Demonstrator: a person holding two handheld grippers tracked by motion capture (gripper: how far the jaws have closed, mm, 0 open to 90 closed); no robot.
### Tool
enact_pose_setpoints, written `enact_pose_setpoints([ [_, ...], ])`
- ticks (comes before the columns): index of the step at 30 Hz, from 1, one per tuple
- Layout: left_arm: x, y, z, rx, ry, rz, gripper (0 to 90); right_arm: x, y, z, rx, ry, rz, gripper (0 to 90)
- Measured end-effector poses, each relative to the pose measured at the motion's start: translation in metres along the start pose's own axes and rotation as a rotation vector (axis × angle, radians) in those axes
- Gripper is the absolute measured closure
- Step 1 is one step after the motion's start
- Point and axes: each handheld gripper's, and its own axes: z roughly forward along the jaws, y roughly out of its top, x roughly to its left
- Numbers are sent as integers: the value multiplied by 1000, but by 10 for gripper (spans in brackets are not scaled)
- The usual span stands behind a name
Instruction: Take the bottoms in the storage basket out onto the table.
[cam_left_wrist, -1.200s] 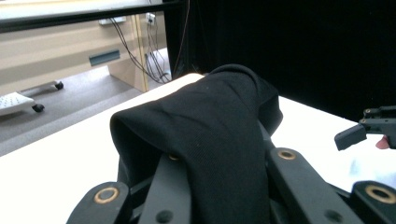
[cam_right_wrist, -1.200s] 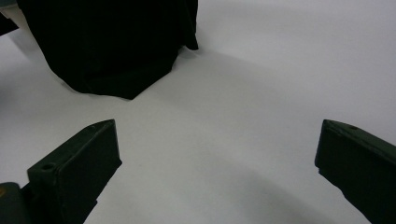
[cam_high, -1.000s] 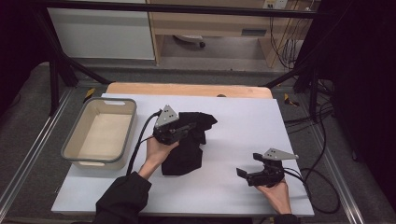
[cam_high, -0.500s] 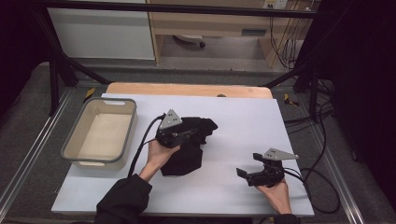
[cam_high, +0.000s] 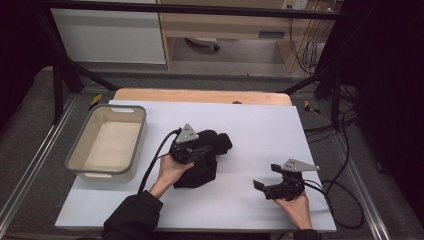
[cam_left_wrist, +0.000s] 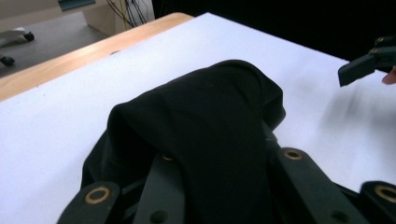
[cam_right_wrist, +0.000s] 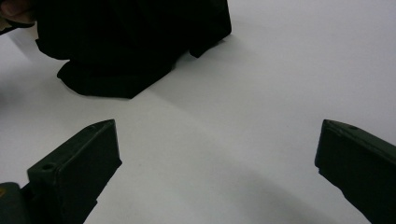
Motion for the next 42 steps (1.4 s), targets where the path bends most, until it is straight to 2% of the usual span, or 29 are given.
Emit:
enact_pose_setpoints([
  [9, 0, -10, 5, 53, -4, -12, 666, 0, 0, 0, -1, 0, 0, 6],
  [21, 1, -13, 8, 117, 8, -31, 426, 0, 0, 0, -1, 1, 1, 6],
  [27, -1, -13, 8, 147, 23, -19, 329, 0, 0, 0, 1, 1, 1, 6],
  [39, 2, -10, 4, 172, 33, -56, 141, 0, 0, 0, -1, 2, 1, 6],
  [42, 2, -9, 3, 177, 42, -52, 110, 0, 0, 0, -2, 3, 2, 6],
])
